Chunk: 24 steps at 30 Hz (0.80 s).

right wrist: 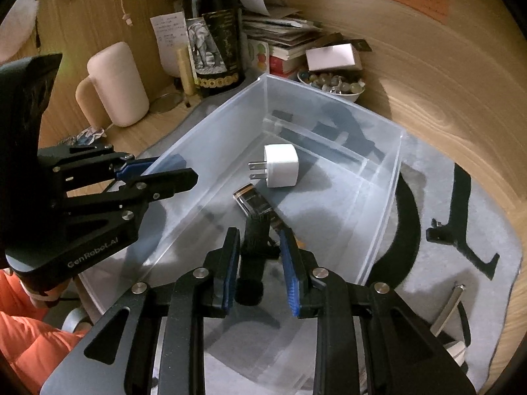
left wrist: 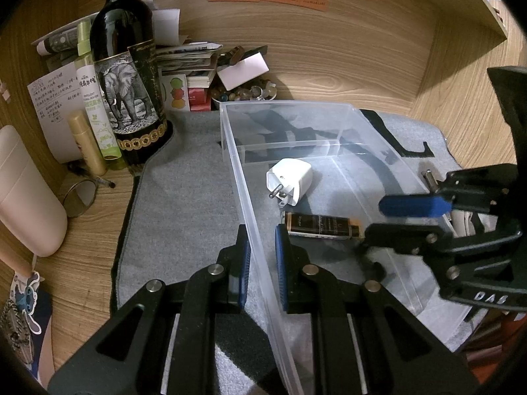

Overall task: Organize rigid objects
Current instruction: 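Carry the black clip into the box and open the right tool, then move the right tool back to the mat and grasp a small black part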

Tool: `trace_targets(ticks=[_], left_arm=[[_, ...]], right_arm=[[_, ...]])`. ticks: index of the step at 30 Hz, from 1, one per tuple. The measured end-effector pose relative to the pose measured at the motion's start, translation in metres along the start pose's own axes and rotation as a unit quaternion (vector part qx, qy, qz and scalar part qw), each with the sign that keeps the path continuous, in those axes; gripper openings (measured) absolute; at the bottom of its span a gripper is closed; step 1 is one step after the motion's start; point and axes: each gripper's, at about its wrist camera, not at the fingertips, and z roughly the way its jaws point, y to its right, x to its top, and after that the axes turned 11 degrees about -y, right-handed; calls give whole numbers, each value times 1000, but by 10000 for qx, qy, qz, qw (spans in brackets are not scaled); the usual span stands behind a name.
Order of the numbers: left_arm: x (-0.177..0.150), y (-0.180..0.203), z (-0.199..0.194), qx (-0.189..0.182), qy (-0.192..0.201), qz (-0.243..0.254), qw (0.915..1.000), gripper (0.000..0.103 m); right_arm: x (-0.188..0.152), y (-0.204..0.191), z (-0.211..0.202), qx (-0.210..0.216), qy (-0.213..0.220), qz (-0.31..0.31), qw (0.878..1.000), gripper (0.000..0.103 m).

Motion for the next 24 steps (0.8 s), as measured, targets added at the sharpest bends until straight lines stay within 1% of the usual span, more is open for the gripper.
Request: trace_targets(ticks=[2,4,5,11,17,21,24], left_arm=[[0,0,0,8,2,4,10000,14],[0,1,0,4,1,2,10000,14],[0,0,0,2,1,0,10000,14],[1,1,0,4,-1,0,10000,14],[1,1,0,5,-1,-2,10000,14],[1,1,0,4,-1,0,10000,15],[1,1,0,7,1,4,10000,14]], right_arm=[[-1,3,-6,-32,86,37,10000,28],[-1,6,-12,-69,184,79,9998,38],[-1,8,-16,-77,249,105,9996,41],[0,24,-38,-250,561,316,9976,44],[3,56,-59,-624,822,659,9925,47],[5,82,-65,-824,875,960,9881,47],[7,103,-59,-935,790,1204,9852,51]])
